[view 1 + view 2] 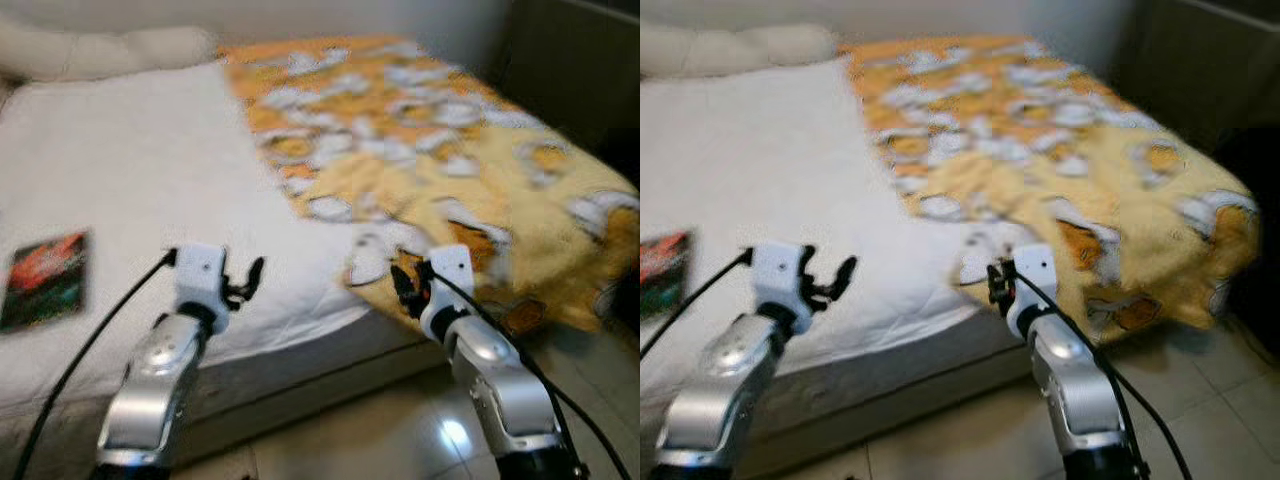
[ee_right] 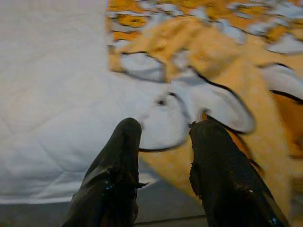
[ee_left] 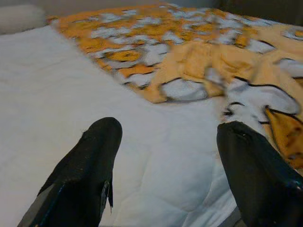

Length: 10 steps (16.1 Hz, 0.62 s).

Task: Clean up the room

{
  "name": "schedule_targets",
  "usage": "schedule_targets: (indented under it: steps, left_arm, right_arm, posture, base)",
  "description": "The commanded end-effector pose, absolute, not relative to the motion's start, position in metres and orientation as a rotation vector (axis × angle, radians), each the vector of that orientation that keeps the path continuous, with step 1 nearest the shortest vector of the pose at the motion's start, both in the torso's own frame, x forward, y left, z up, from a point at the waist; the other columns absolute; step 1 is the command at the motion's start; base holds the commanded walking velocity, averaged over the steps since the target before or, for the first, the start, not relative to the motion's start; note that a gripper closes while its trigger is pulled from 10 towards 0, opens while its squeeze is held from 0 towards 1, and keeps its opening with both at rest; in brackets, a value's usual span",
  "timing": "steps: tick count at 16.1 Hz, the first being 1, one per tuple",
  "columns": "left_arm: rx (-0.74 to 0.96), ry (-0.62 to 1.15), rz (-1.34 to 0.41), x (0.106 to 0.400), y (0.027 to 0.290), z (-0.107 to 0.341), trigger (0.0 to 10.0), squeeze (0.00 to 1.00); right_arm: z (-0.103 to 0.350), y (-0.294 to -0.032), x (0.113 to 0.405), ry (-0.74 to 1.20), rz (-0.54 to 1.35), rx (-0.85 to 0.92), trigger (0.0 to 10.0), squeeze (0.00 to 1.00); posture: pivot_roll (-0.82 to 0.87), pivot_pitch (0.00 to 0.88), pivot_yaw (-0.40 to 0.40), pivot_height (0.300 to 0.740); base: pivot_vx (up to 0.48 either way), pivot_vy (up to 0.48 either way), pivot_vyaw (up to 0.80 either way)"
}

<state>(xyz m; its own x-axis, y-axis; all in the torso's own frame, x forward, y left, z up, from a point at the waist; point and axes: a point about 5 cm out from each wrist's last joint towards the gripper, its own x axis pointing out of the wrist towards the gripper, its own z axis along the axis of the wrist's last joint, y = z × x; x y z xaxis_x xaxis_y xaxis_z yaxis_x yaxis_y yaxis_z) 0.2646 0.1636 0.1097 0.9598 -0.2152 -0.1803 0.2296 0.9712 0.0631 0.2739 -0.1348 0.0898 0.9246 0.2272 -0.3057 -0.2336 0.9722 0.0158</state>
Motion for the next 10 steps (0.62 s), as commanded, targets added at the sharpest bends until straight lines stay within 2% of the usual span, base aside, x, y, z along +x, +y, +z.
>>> schedule_targets:
  steps: [1,6,8,10]
  left_arm:
    - [0.082,0.146,-0.270,0.2662,0.1545,0.1153,10.0,0.28]
    - [0.095,0.148,-0.294,0.2660,0.1527,0.1147,10.0,0.30]
    - [0.100,0.153,-0.305,0.2646,0.1522,0.1136,10.0,0.29]
    - [0.102,0.161,-0.327,0.2622,0.1507,0.1113,10.0,0.29]
  right_arm:
    - [0.0888,-0.1429,0.2744,0.323,0.213,-0.030,10.0,0.00]
    - [0.0877,-0.1429,0.2730,0.324,0.213,-0.036,10.0,0.00]
    - [0.0868,-0.1431,0.2720,0.331,0.210,-0.028,10.0,0.00]
    - [0.0867,-0.1442,0.2710,0.330,0.208,-0.029,10.0,0.00]
  posture:
    - [0.00,0.000,-0.022,0.740]
    - [0.00,0.000,-0.020,0.740]
    - [0.00,0.000,-0.017,0.740]
    - [0.00,0.000,-0.015,0.740]
  base:
    - [0.326,0.000,-0.77]
    - [0.365,0.000,0.00]
    - [0.394,0.000,-0.58]
    - [0.381,0.000,0.00]
